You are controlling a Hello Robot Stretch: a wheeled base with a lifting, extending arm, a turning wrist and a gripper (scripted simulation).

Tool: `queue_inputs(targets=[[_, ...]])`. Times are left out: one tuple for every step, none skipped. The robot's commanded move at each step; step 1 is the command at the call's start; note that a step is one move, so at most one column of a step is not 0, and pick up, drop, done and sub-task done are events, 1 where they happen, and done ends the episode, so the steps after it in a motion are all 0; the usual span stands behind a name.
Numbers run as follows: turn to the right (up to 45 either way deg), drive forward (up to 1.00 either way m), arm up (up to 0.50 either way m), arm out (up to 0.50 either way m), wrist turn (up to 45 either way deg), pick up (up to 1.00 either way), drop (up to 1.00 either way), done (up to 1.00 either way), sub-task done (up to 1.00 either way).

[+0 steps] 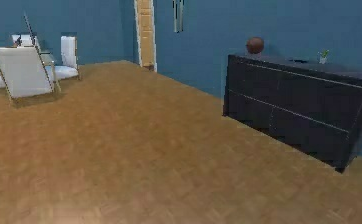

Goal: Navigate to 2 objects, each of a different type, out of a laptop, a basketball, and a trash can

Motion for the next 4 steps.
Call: queue_inputs(targets=[[-33.0, 0.0, 0.0, 0.0, 0.0, 0.0, 0.0, 0.0, 0.0], [0.0, 0.05, 0.0, 0.0, 0.0, 0.0, 0.0, 0.0, 0.0], [0.0, 0.15, 0.0, 0.0, 0.0, 0.0, 0.0, 0.0, 0.0], [45.0, 0.0, 0.0, 0.0, 0.0, 0.0, 0.0, 0.0, 0.0]])
